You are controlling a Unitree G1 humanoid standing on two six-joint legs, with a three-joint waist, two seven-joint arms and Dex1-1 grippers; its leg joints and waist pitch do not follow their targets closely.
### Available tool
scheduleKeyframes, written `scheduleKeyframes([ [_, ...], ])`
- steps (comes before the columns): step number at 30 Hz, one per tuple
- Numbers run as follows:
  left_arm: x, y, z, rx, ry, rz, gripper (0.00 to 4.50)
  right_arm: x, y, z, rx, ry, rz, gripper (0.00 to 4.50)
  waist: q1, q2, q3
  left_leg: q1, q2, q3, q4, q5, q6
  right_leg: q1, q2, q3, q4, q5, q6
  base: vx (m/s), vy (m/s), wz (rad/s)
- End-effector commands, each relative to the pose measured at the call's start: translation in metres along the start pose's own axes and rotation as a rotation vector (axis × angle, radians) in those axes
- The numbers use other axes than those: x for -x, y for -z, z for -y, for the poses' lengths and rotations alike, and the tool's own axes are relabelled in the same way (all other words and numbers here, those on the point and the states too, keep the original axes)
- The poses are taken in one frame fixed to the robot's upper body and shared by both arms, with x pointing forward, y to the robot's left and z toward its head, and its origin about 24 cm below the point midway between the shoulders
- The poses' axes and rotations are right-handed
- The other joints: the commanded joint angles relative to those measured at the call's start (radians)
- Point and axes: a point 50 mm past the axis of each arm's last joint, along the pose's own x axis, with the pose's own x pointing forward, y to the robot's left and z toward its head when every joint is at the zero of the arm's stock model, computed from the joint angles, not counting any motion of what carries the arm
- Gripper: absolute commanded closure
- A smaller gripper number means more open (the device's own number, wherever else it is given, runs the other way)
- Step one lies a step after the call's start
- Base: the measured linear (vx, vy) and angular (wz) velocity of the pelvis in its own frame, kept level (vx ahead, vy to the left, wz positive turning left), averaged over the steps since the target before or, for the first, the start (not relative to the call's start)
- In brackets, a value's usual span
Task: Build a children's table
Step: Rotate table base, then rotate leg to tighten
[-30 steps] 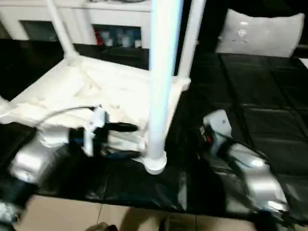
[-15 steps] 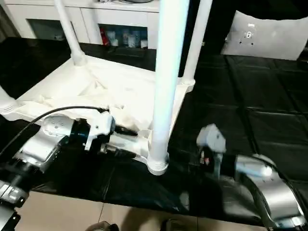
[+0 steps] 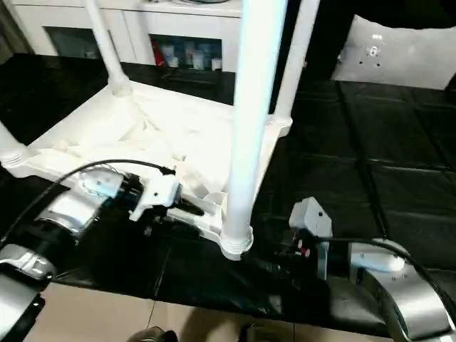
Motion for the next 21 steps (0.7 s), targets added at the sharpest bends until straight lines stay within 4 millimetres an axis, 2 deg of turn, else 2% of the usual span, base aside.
scheduleKeyframes([
  [1, -0.001, 0.000, -0.003, -0.013, 0.010, -0.023, 3.14, 0.001, -0.004, -0.002, 0.007, -0.015, 0.004, 0.00, 0.004, -0.001, -0.061, 0.006, 0.050, -0.023, -0.071, -0.219, 0.081, 0.059, -0.087, 0.050, -0.096, -0.387, -0.168, 0.000, 0.000, 0.00],
  [2, -0.002, 0.000, -0.004, -0.011, 0.014, -0.027, 3.30, 0.000, -0.004, -0.002, 0.004, -0.019, 0.005, 0.00, 0.004, -0.003, -0.060, 0.005, 0.049, -0.022, -0.071, -0.218, 0.083, 0.058, -0.085, 0.049, -0.098, -0.394, -0.164, 0.000, 0.000, 0.00],
  [3, -0.002, 0.001, -0.005, -0.011, 0.017, -0.034, 3.30, 0.000, -0.004, -0.003, 0.004, -0.020, 0.006, 0.00, 0.005, 0.004, -0.059, 0.004, 0.049, -0.024, -0.072, -0.222, 0.082, 0.059, -0.087, 0.049, -0.097, -0.398, -0.164, 0.000, 0.000, 0.00],
  [5, -0.002, 0.002, -0.007, -0.013, 0.026, -0.050, 3.60, 0.000, -0.004, -0.003, 0.005, -0.020, 0.008, 0.00, 0.005, 0.000, -0.059, 0.007, 0.049, -0.024, -0.073, -0.231, 0.082, 0.058, -0.086, 0.047, -0.102, -0.419, -0.155, 0.000, 0.000, 0.00],
  [7, -0.002, 0.003, -0.008, -0.013, 0.035, -0.065, 3.68, 0.000, -0.004, -0.003, 0.006, -0.019, 0.008, 0.00, 0.005, 0.000, -0.057, 0.005, 0.051, -0.025, -0.075, -0.230, 0.083, 0.058, -0.086, 0.048, -0.101, -0.419, -0.157, 0.000, 0.000, 0.00],
  [8, -0.001, 0.003, -0.008, -0.011, 0.041, -0.073, 3.79, 0.001, -0.004, -0.004, 0.006, -0.019, 0.008, 0.00, 0.003, 0.005, -0.057, 0.007, 0.052, -0.026, -0.076, -0.237, 0.081, 0.058, -0.087, 0.047, -0.102, -0.418, -0.158, 0.000, 0.000, 0.00],
  [11, -0.001, 0.004, -0.008, -0.008, 0.046, -0.080, 4.03, 0.001, -0.004, -0.004, 0.006, -0.019, 0.009, 0.00, 0.003, 0.004, -0.056, 0.009, 0.053, -0.026, -0.077, -0.247, 0.081, 0.057, -0.089, 0.049, -0.103, -0.427, -0.164, 0.000, 0.000, 0.00],
  [12, 0.000, 0.004, -0.009, 0.010, 0.053, -0.067, 4.15, 0.001, -0.005, -0.004, 0.007, -0.019, 0.011, 0.00, 0.004, 0.009, -0.056, 0.008, 0.052, -0.026, -0.077, -0.247, 0.081, 0.058, -0.089, 0.048, -0.104, -0.435, -0.162, 0.000, 0.000, 0.00],
  [13, 0.000, 0.004, -0.009, 0.038, 0.049, -0.042, 4.22, 0.001, -0.005, -0.003, 0.008, -0.018, 0.012, 0.00, 0.003, 0.004, -0.058, 0.009, 0.051, -0.025, -0.076, -0.241, 0.080, 0.059, -0.090, 0.048, -0.105, -0.434, -0.160, 0.000, 0.000, 0.00],
  [15, -0.001, 0.003, -0.010, 0.082, 0.039, -0.006, 4.28, 0.001, -0.005, -0.002, 0.010, -0.011, 0.020, 0.00, 0.002, 0.004, -0.061, 0.002, 0.052, -0.026, -0.077, -0.213, 0.086, 0.065, -0.091, 0.048, -0.098, -0.393, -0.169, 0.000, 0.000, 0.00],
  [17, -0.002, 0.005, -0.011, 0.140, 0.012, 0.002, 4.41, 0.001, -0.007, 0.000, 0.012, 0.007, 0.042, 0.00, 0.002, 0.007, -0.063, 0.005, 0.055, -0.024, -0.074, -0.191, 0.098, 0.062, -0.092, 0.049, -0.095, -0.343, -0.196, 0.000, 0.000, 0.00],
  [21, -0.006, 0.011, -0.014, 0.216, -0.105, -0.014, 4.50, 0.003, -0.008, 0.007, 0.029, 0.074, 0.048, 0.00, -0.001, 0.006, -0.067, 0.000, 0.052, -0.023, -0.072, -0.176, 0.105, 0.066, -0.091, 0.046, -0.090, -0.318, -0.203, 0.000, 0.000, 0.00],
])
